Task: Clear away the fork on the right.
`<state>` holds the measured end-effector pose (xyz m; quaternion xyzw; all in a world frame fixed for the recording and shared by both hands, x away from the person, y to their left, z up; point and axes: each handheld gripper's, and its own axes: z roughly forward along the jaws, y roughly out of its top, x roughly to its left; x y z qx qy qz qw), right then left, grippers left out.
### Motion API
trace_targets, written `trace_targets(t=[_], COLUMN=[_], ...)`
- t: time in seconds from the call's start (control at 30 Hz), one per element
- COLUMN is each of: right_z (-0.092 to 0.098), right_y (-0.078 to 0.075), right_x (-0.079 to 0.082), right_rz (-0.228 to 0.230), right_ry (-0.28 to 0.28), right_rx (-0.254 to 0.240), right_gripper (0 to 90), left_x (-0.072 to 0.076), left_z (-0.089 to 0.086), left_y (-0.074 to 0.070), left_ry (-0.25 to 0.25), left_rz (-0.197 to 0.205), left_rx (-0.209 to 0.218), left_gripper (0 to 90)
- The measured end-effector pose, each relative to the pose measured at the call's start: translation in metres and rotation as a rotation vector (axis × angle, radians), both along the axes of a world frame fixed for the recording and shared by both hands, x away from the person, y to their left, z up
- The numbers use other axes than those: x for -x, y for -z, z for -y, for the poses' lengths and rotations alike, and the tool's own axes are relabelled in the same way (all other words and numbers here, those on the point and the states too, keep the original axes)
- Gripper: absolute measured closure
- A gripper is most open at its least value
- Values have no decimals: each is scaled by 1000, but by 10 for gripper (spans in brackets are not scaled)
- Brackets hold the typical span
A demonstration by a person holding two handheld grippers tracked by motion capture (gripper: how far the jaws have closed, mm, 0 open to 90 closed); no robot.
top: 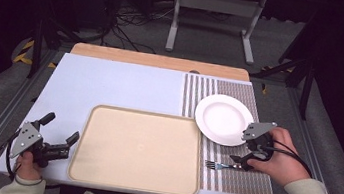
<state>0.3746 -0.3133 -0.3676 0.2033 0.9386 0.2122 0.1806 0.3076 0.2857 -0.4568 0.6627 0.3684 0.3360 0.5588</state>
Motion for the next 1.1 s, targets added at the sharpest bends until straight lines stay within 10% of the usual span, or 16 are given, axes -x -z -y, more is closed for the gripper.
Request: trace_targets(t=[0.83,1.1], right_z=[-4,-8], right_y=[6,16], right_x=[-6,-6], right_rz=[-108,-180], right_ry=[-72,-151], right_rx=[157,207], right_gripper=[109,268], left_x=[0,0], left_z=[-1,0], left_y=[0,0], left_ry=[-4,-3], left_rz=[-2,-1], left_rx=[-1,-2], left_gripper=[0,0])
